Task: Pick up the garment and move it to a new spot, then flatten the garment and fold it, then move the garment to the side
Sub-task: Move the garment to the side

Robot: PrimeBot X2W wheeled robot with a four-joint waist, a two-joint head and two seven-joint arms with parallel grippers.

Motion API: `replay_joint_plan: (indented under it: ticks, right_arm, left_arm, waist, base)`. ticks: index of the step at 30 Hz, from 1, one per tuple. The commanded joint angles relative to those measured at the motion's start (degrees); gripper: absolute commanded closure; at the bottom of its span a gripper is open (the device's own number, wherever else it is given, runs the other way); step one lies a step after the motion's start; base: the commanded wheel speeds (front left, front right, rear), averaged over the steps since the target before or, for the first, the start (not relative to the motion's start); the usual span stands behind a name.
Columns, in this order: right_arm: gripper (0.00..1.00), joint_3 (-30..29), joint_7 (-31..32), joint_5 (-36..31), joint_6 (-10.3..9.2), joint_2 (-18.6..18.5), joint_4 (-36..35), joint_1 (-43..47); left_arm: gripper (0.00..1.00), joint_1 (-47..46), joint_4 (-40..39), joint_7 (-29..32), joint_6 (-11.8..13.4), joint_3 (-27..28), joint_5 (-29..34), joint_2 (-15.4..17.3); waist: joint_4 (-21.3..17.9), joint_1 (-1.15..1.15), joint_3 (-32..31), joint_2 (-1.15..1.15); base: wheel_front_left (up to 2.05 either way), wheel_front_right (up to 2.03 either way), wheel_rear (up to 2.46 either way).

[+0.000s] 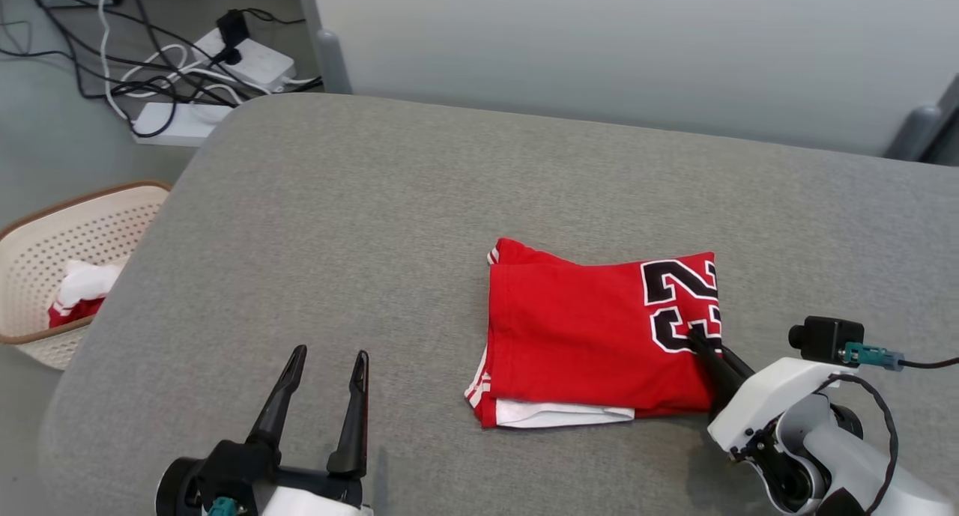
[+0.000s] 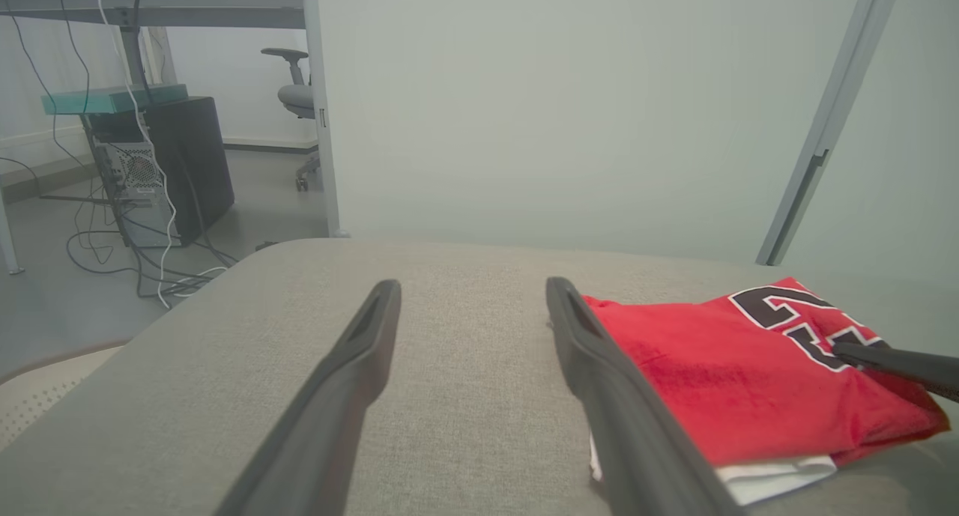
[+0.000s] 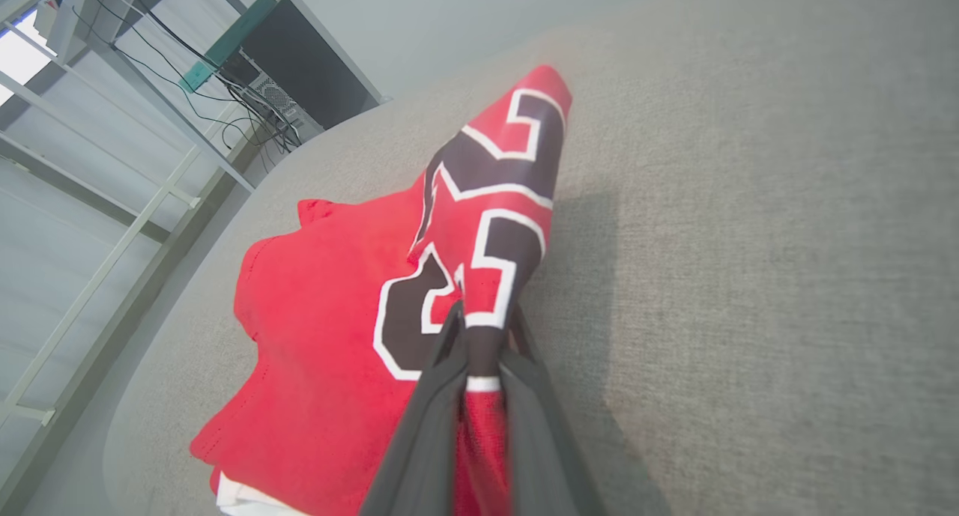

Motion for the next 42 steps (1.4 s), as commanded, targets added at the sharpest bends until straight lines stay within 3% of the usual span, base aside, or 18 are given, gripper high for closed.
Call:
replay_joint_plan:
  ticks: [1, 23, 42]
  right_arm:
    - [1.00, 0.4, -1.2, -0.6, 0.25, -0.7, -0.9, -1.4]
    - [1.00, -5.9, -1.8, -7.4, 0.25, -1.3, -2.9, 0.5]
    - [1.00, -12.3, -1.8, -13.2, 0.25, -0.3, -6.0, 4.8]
  left_arm:
    - [0.00, -3.5, -1.6, -0.3, -0.1, 1.9, 0.1, 0.0]
    - [0.00, -5.4, -1.9, -0.3, -0.6, 1.7, 1.2, 0.0]
    - [0.00, -6.5, -1.3, -0.3, -2.2, 2.6, 2.8, 0.0]
  waist:
    - [-1.3, 0.00, 0.3, 0.00]
    - [-15.8, 0.00, 1.5, 0.00]
    - [-25.9, 0.00, 2.2, 0.00]
  base:
    - [0.00, 0.00, 0.00]
    - [0.00, 0.00, 0.00]
    - [0.00, 0.00, 0.00]
